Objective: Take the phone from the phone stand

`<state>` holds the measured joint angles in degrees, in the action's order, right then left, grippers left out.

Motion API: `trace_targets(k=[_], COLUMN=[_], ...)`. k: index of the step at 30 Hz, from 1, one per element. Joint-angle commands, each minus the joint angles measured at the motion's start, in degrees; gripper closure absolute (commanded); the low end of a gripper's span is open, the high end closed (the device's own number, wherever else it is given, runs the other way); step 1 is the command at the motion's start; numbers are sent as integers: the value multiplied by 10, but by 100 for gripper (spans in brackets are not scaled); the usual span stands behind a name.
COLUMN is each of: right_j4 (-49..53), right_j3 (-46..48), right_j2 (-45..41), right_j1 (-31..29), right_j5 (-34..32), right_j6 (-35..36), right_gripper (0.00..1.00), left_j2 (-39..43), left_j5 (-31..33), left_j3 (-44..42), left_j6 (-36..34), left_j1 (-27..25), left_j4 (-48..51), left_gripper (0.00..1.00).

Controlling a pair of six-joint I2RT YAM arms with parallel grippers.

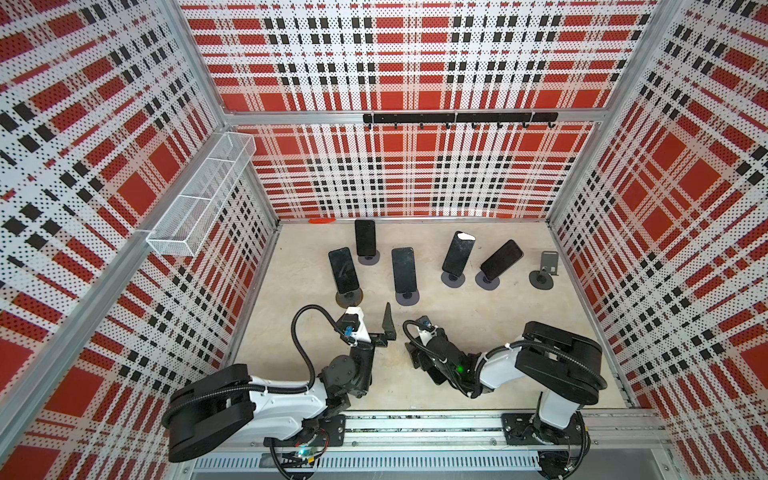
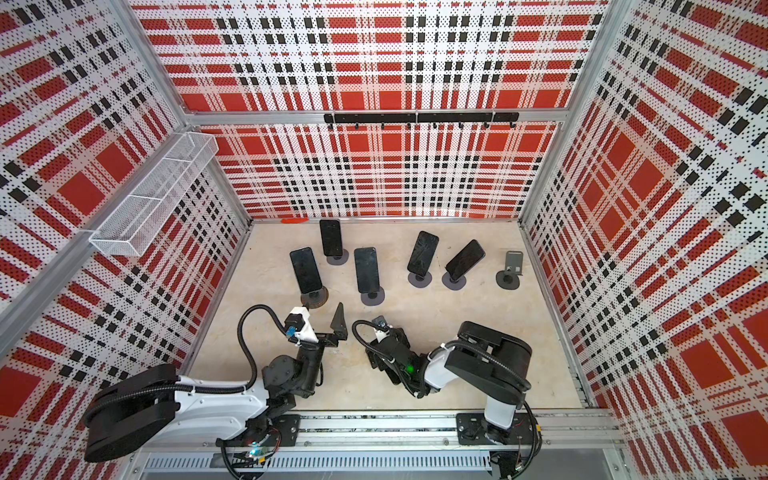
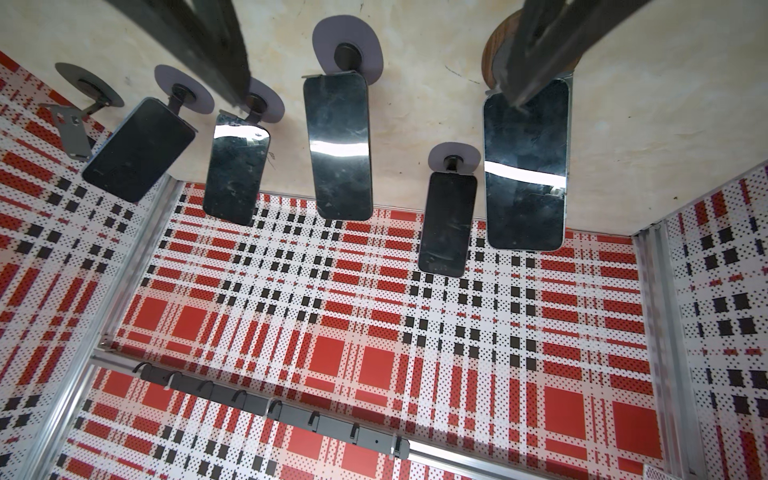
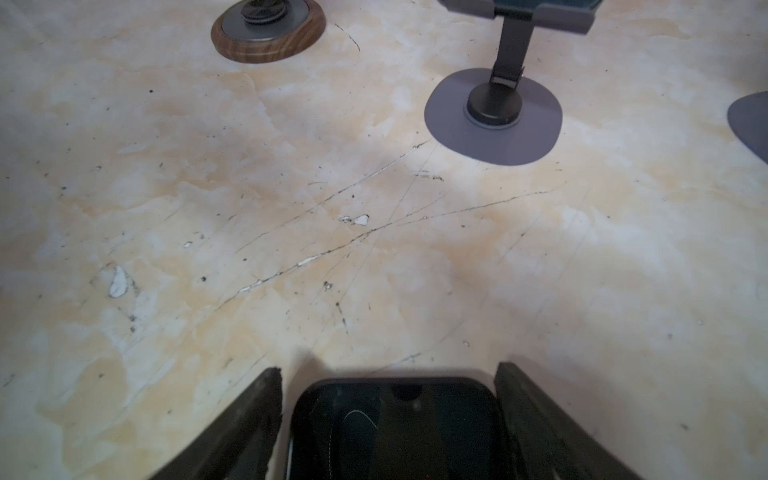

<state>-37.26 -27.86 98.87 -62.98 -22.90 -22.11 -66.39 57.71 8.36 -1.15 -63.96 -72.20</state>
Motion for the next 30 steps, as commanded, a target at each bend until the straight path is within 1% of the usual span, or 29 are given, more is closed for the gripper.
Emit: trace_targets(k=[1, 6, 9, 12, 13, 15, 17, 18, 20, 21, 23, 25, 28, 30], right_j4=[3, -4, 8, 47, 61, 83, 114, 132, 164, 188, 236, 299, 399, 483], right_j3=[-6, -17, -16, -24, -29, -37, -53, -63, -81, -95, -126, -160, -215, -259], right_j2=[-44, -98, -142, -189, -203, -229, -253, -265, -282, -288, -291, -288, -270, -252], right_j1=[-3, 8, 23, 50, 59, 72, 94, 104, 122, 132, 157, 177, 217, 244], right_j5=[-11, -23, -34, -35, -41, -58, -50, -51, -51, -62, -60, -84, -118, -160], right_j6=[3, 17, 15, 1, 3, 14, 17, 16, 16, 11, -2, -30, -87, -150], right_gripper=[16, 15, 12, 7, 5, 0, 0, 0, 0, 0, 0, 0, 0, 0], left_j2=[6, 23, 31, 30, 28, 28, 26, 24, 15, 11, 8, 10, 4, 0], left_j5=[12, 5, -4, -5, -12, -54, -79, -72, -33, -11, 4, 3, 4, -1], left_j3=[-10, -25, -25, -25, -25, -25, -26, -24, -19, -16, -11, -8, -5, -1], left_j6=[11, 39, 53, 66, 73, 76, 76, 76, 84, 87, 89, 89, 93, 94], left_j1=[11, 35, 42, 49, 51, 52, 52, 52, 52, 52, 52, 52, 53, 52], left_j4=[-15, -9, 9, 21, 22, 27, 28, 29, 32, 36, 47, 58, 60, 65], left_gripper=[2, 2, 2, 2, 2, 2, 2, 2, 2, 2, 2, 2, 2, 2])
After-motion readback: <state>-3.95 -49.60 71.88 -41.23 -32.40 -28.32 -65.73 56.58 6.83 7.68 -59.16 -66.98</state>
